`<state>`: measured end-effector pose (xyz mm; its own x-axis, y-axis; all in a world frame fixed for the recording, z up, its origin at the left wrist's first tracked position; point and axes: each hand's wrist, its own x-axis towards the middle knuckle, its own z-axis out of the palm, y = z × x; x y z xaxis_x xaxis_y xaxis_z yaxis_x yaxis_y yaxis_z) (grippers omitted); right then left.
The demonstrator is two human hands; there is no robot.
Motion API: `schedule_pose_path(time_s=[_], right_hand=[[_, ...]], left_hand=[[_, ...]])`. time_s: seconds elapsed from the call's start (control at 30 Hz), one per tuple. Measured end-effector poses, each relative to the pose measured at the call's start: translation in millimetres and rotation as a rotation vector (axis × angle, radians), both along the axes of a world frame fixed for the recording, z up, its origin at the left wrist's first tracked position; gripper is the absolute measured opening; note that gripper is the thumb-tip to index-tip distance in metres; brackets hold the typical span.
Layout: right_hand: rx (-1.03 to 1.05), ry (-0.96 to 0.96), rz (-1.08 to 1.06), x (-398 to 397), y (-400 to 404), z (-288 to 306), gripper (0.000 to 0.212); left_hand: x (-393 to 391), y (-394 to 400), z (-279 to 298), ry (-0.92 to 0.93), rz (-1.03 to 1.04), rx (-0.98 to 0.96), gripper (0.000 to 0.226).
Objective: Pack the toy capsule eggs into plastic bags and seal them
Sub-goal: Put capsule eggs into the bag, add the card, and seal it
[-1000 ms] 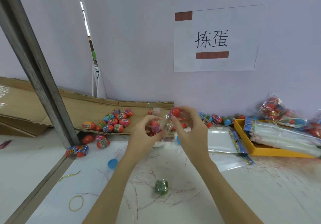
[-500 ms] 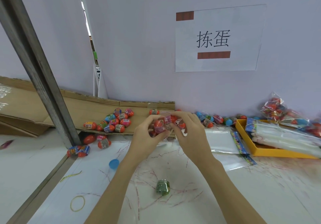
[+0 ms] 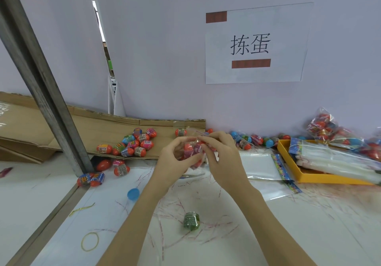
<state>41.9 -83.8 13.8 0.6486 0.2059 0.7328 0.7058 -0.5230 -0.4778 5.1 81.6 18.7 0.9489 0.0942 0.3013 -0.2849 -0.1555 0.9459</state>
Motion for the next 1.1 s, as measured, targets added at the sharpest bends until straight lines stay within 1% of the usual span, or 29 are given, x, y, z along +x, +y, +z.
schedule_pose_path(time_s=[0.07,0.23,0.37,0.43,0.53,0.6,0.67,0.7,0.73,0.8,0.83,0.87,0.9,0.93,1.0,1.03,1.1], right_hand=[[-0.002,-0.017,0.003,1,0,1,0.029],[-0.04,-0.015,0.062,1,1,-1,0.02],[-0.046,0.048,0.05,3,2,-4,0.008],[-0.062,0.083,0.052,3,2,-7,0.006],[-0.088,0.131,0.065,3,1,-8,0.006],[-0.066,0.13,0.059,2,1,-6,0.007],[-0.014,0.105,0.044,-1,3,-2,0.016],[0.038,0.123,0.055,-1,5,-1,0.025],[0.109,0.192,0.085,-2,6,0,0.036],[0.247,0.464,0.201,-5,8,4,0.059],[0.271,0.603,0.257,-7,10,5,0.069],[0.268,0.708,0.301,-8,13,4,0.073],[0.264,0.769,0.336,-9,15,1,0.068],[0.266,0.785,0.367,-9,18,-3,0.054],[0.275,0.753,0.373,-11,23,-8,0.026],[0.285,0.738,0.36,-12,24,-8,0.019],[0.279,0.721,0.321,-12,25,-8,0.018]], left_hand=[[1,1,0,0.046,0.01,-0.065,0.034],[3,4,1,0.143,0.048,-0.206,0.026],[3,5,1,0.145,0.055,-0.152,0.014],[3,4,1,0.136,0.063,-0.133,0.008],[4,3,0,0.125,0.06,-0.1,0.008],[5,2,-2,0.12,0.069,-0.121,0.011],[6,1,-3,0.131,0.114,-0.184,0.014],[7,1,-3,0.145,0.153,-0.238,0.014],[8,2,-3,0.163,0.196,-0.3,0.013],[11,5,-3,0.189,0.28,-0.401,0.013],[12,8,-2,0.197,0.309,-0.442,0.013],[12,10,-2,0.204,0.321,-0.481,0.014],[12,11,-1,0.206,0.314,-0.514,0.016],[12,12,-1,0.206,0.297,-0.537,0.018],[11,12,1,0.205,0.264,-0.56,0.021],[11,12,1,0.206,0.25,-0.571,0.022],[10,13,2,0.213,0.224,-0.602,0.024]])
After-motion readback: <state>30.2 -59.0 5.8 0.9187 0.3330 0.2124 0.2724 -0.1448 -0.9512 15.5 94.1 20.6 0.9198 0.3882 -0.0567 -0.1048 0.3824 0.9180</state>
